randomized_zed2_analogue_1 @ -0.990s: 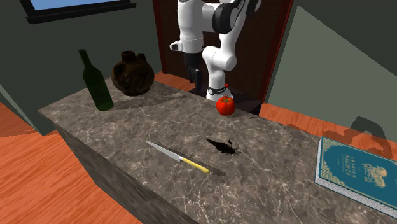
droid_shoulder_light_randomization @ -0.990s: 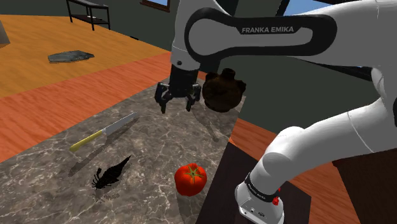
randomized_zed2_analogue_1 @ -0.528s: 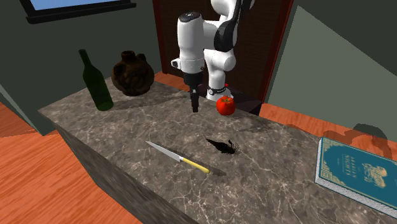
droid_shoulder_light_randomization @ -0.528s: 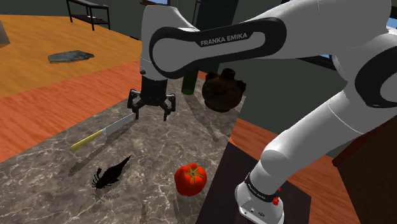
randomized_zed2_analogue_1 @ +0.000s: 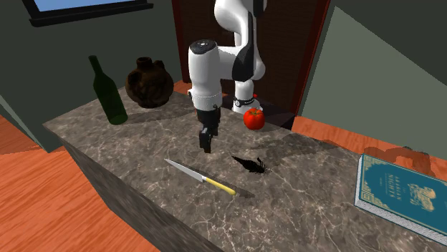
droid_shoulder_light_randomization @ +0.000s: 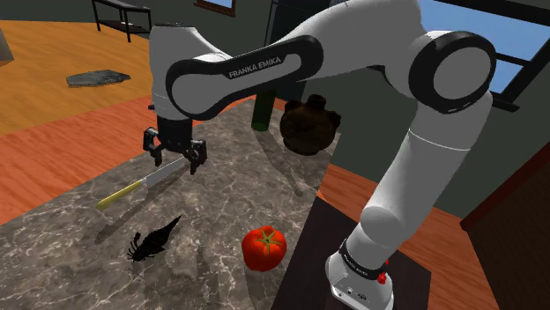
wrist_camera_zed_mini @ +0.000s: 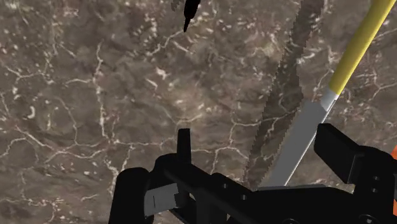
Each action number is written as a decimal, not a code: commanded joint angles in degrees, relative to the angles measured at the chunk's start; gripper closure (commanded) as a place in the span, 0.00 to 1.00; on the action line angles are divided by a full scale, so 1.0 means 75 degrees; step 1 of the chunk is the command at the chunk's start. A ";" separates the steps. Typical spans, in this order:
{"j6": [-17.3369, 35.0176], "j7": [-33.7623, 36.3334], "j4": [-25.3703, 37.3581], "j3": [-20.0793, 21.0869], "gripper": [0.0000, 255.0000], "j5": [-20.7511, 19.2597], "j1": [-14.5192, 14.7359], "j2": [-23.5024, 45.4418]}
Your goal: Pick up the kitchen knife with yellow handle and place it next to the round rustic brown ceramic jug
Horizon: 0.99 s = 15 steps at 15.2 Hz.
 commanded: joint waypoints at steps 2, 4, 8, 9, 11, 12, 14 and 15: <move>-0.0014 0.1447 0.0887 -0.0220 0.00 -0.0869 0.0416 0.1157; -0.0091 0.2185 0.1518 -0.0476 0.00 -0.1282 0.0737 0.1835; -0.0178 0.3119 0.2487 -0.0940 0.00 -0.1735 0.1240 0.2814; -0.0098 0.3138 0.2444 -0.0961 0.00 -0.1765 0.1253 0.2858; 0.0061 0.3176 0.2366 -0.1000 0.00 -0.1827 0.1277 0.2950; 0.0139 0.3196 0.2330 -0.1020 0.00 -0.1859 0.1290 0.2997; 0.0293 0.3237 0.2263 -0.1062 0.00 -0.1926 0.1317 0.3097; 0.0336 0.3248 0.2245 -0.1075 0.00 -0.1945 0.1325 0.3126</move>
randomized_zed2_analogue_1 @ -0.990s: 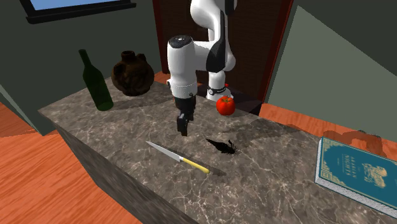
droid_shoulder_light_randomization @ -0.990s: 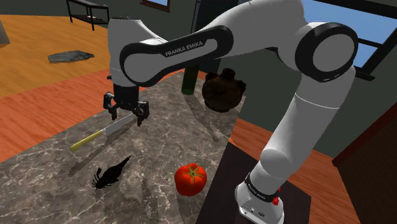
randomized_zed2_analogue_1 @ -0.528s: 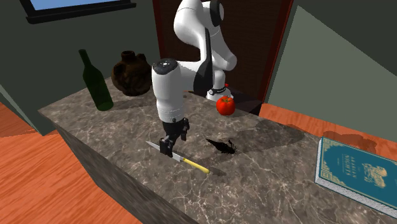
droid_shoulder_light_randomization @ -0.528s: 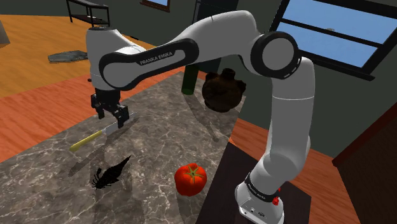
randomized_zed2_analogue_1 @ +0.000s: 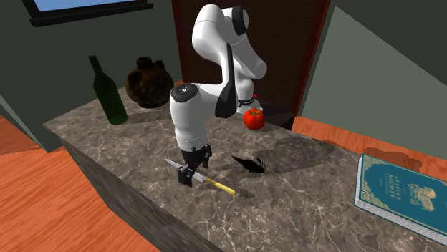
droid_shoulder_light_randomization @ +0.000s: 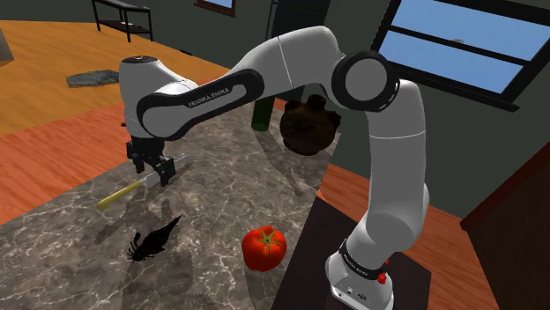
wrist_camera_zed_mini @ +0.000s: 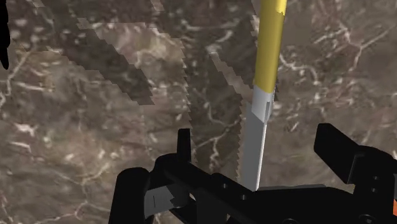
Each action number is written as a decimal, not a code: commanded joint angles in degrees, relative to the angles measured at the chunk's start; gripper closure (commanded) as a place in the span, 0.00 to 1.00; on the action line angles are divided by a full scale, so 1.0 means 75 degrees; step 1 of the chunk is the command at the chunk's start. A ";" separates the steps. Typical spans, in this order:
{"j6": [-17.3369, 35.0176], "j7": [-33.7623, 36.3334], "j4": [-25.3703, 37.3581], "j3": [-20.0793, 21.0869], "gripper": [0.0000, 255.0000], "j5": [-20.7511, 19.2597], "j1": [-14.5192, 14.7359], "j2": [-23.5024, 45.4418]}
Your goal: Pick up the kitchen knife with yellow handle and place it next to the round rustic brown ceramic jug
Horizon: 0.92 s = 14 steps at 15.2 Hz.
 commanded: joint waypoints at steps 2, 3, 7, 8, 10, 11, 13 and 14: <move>0.0062 0.0018 -0.0020 -0.0019 0.00 -0.0029 0.0013 0.0044; 0.0062 0.0018 -0.0020 -0.0019 0.00 -0.0029 0.0013 0.0044; 0.0061 0.0018 -0.0019 -0.0019 0.00 -0.0029 0.0013 0.0044; 0.0061 0.0018 -0.0019 -0.0019 0.00 -0.0029 0.0013 0.0044; 0.0061 0.0018 -0.0019 -0.0019 1.00 -0.0029 0.0013 0.0044; 0.0061 0.0018 -0.0019 -0.0019 1.00 -0.0029 0.0013 0.0044; 0.0061 0.0018 -0.0019 -0.0019 1.00 -0.0029 0.0013 0.0044; 0.0061 0.0018 -0.0019 -0.0019 1.00 -0.0029 0.0013 0.0044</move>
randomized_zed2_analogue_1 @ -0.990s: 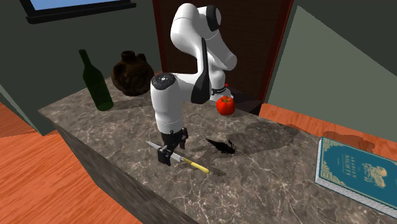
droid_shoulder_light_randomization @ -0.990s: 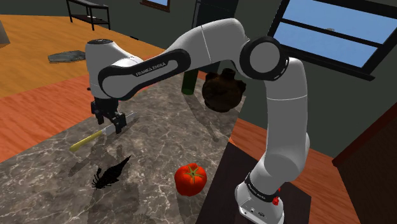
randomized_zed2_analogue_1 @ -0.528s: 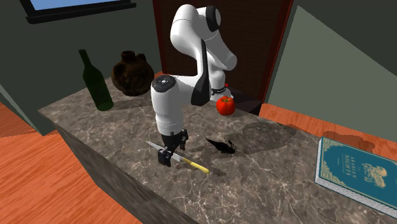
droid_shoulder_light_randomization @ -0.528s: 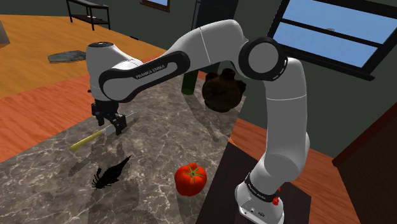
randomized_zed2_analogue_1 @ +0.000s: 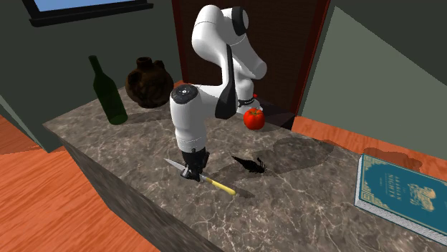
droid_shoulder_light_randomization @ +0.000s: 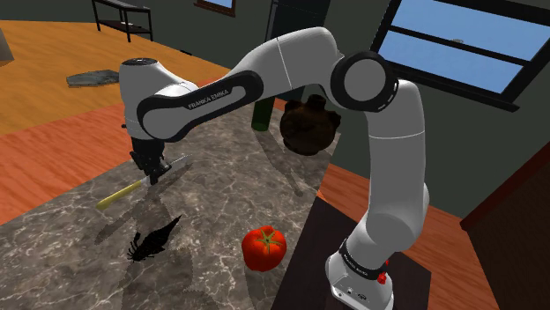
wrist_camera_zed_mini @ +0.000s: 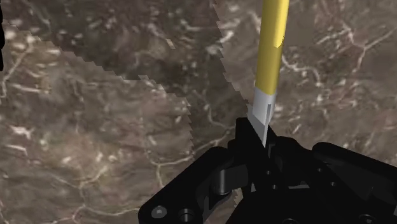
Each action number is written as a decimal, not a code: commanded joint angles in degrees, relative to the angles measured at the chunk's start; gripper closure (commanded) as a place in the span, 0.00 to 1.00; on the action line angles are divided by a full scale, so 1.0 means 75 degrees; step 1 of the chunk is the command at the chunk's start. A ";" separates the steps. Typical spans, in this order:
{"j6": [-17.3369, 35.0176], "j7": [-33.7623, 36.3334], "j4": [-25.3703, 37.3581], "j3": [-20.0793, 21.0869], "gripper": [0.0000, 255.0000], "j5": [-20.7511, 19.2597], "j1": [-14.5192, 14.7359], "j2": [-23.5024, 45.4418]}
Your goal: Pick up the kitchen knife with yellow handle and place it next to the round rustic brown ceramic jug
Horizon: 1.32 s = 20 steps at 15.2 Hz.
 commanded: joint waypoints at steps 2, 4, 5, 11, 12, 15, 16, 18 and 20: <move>0.0000 0.0000 0.0000 -0.0001 1.00 0.0000 0.0000 0.0001; 0.0000 0.0000 0.0000 0.0000 1.00 0.0000 0.0000 0.0001; -0.0075 -0.0019 0.0031 0.0021 1.00 0.0033 -0.0013 -0.0050; -0.0550 -0.0128 0.0266 0.0139 1.00 0.0221 -0.0077 -0.0326; -0.0631 -0.0145 0.0312 0.0156 1.00 0.0251 -0.0085 -0.0367; -0.0880 -0.0194 0.0461 0.0205 1.00 0.0333 -0.0106 -0.0485; -0.0964 -0.0210 0.0515 0.0219 1.00 0.0359 -0.0112 -0.0521; -0.1135 -0.0240 0.0628 0.0247 1.00 0.0409 -0.0120 -0.0590; -0.1309 -0.0268 0.0750 0.0273 1.00 0.0455 -0.0126 -0.0653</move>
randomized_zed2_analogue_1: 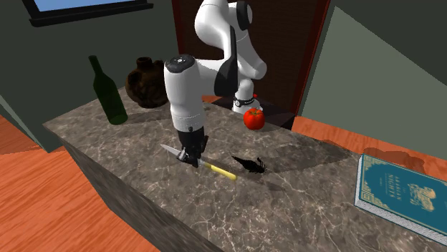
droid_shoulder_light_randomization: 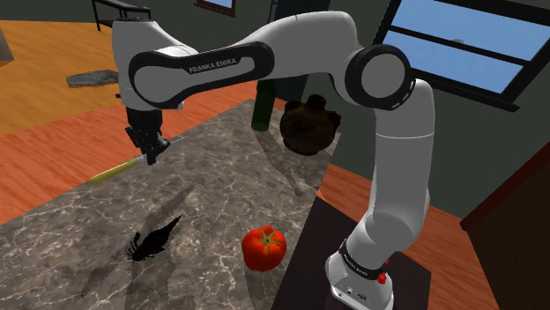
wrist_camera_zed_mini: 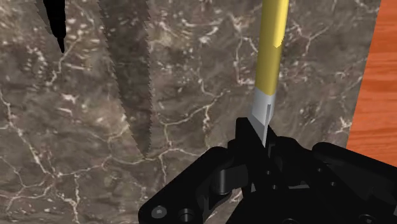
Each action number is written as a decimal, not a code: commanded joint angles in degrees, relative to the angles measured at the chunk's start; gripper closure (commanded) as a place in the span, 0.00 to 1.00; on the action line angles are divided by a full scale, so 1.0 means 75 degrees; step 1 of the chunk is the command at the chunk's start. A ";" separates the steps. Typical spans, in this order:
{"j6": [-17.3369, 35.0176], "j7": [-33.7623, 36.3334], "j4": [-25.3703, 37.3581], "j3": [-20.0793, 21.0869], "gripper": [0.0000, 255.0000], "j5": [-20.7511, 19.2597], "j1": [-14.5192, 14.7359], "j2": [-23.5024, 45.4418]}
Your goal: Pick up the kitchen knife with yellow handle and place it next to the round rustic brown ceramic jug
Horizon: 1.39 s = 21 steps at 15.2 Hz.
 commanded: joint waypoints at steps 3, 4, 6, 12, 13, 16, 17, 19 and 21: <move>-0.0369 -0.0048 0.0274 0.0048 1.00 0.0086 0.0001 -0.0113; -0.0460 -0.0060 0.0345 0.0058 1.00 0.0104 0.0002 -0.0137; -0.0643 -0.0082 0.0493 0.0077 1.00 0.0138 0.0006 -0.0181; -0.1213 -0.0136 0.0997 0.0122 1.00 0.0213 0.0043 -0.0271; -0.1312 -0.0144 0.1090 0.0128 1.00 0.0222 0.0053 -0.0279; -0.1613 -0.0162 0.1386 0.0142 1.00 0.0239 0.0090 -0.0292; -0.1716 -0.0167 0.1490 0.0147 1.00 0.0242 0.0104 -0.0292; -0.1924 -0.0176 0.1709 0.0153 1.00 0.0244 0.0138 -0.0285; -0.2139 -0.0183 0.1942 0.0158 1.00 0.0240 0.0178 -0.0269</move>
